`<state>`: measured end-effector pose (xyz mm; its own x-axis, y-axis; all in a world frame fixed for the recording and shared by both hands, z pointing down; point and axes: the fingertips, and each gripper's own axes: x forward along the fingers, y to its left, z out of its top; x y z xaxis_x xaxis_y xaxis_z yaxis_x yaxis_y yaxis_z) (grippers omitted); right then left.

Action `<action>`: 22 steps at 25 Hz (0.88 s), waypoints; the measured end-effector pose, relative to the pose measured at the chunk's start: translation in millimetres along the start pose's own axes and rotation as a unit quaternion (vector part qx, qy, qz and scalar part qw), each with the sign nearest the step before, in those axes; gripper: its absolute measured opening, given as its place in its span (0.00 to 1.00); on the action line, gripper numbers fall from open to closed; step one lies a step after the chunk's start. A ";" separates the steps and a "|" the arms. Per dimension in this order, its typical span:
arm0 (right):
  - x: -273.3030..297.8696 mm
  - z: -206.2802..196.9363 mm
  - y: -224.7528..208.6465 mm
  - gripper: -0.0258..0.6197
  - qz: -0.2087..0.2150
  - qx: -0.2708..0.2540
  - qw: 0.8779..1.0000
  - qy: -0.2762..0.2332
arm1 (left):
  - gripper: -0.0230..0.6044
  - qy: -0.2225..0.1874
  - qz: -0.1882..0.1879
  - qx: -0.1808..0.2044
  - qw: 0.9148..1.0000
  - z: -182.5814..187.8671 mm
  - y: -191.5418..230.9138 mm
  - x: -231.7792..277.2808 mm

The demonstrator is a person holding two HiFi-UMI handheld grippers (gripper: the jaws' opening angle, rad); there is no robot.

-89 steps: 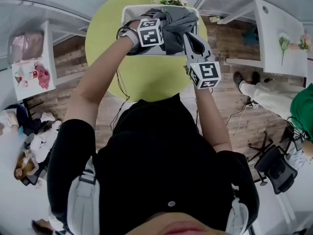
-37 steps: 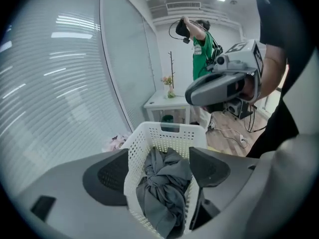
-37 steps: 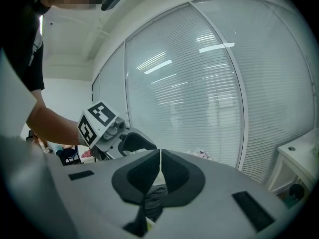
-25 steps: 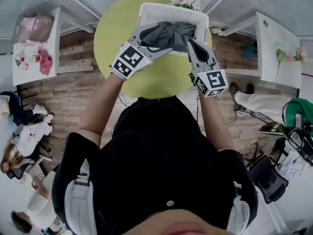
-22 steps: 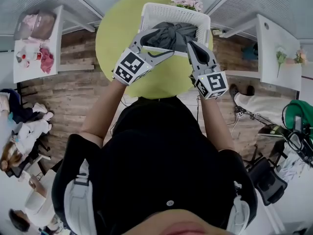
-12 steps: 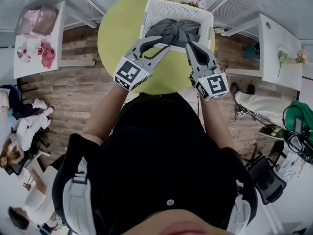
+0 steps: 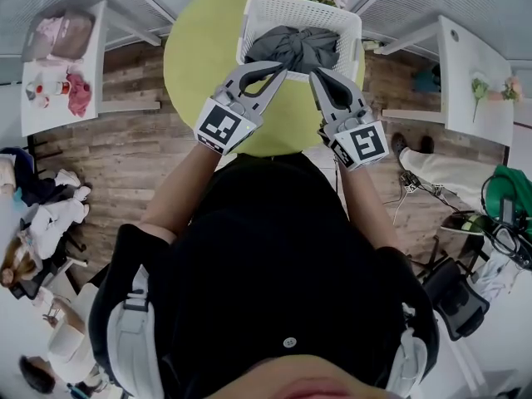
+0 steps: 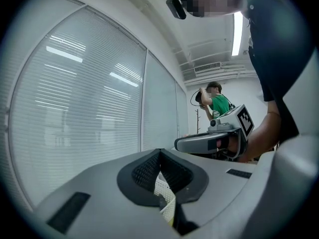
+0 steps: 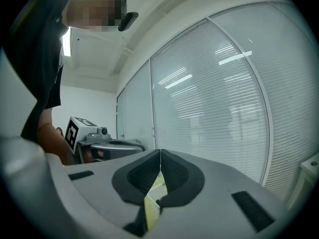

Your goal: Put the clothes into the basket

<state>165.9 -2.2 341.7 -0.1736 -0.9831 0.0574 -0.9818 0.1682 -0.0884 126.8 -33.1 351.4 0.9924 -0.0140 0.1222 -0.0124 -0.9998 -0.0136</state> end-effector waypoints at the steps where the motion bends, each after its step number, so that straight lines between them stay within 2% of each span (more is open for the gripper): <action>1: 0.2 0.0 1.1 0.08 0.002 0.000 1.000 0.001 | 0.05 -0.001 0.002 -0.001 1.000 0.0 0.4 -0.5; 22: 6.7 -2.7 -3.1 0.08 -0.004 -0.009 1.000 0.006 | 0.05 -0.005 0.013 -0.004 1.000 -3.9 7.7 1.7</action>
<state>167.5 -9.1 345.0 -0.1669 -0.9835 0.0695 -0.9843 0.1621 -0.0698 127.9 -40.9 355.4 0.9928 -0.0394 0.1130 -0.0386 -0.9992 -0.0089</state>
